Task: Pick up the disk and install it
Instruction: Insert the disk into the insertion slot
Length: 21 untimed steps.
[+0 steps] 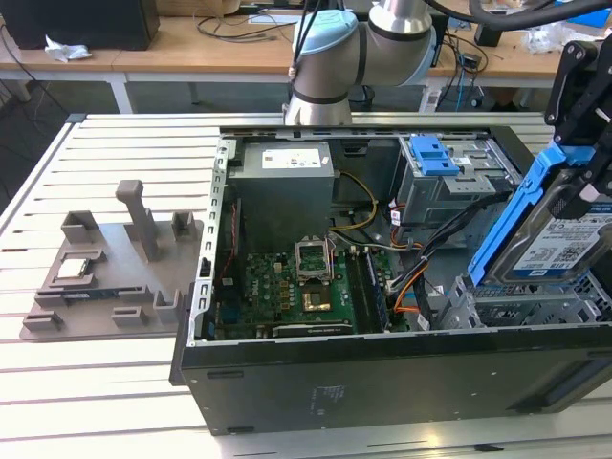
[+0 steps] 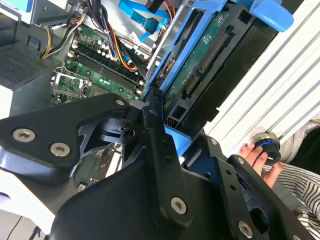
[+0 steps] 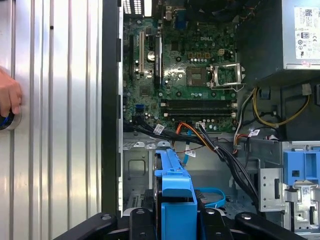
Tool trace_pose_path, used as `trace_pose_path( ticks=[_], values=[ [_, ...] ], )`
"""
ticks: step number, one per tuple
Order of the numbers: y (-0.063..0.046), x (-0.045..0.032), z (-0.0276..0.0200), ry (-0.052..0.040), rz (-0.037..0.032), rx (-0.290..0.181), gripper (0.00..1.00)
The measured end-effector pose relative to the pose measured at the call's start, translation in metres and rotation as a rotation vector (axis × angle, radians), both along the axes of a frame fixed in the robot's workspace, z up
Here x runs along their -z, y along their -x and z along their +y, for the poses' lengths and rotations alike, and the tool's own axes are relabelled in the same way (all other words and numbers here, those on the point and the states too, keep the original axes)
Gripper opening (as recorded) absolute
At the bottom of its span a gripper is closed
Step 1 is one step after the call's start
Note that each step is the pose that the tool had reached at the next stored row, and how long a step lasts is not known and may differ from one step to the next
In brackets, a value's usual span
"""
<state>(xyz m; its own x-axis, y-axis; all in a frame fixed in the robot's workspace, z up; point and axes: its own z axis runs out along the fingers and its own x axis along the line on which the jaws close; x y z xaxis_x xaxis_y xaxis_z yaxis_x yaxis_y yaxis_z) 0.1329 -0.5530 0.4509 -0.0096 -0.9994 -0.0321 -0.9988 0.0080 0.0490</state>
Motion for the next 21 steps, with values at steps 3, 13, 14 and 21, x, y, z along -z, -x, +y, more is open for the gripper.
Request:
trace_pose_path(
  ticks=[3,13,14,21],
  values=[
    [0.000,0.0034,0.0000,0.0007,-0.0001,0.000,0.37],
    [0.000,0.0093,0.0007,0.0006,0.0000,0.000,0.37],
    [0.000,0.0105,0.0008,0.0007,0.0000,0.000,0.37],
    [0.000,0.0223,0.0008,0.0006,0.0000,0.000,0.37]
  ],
)
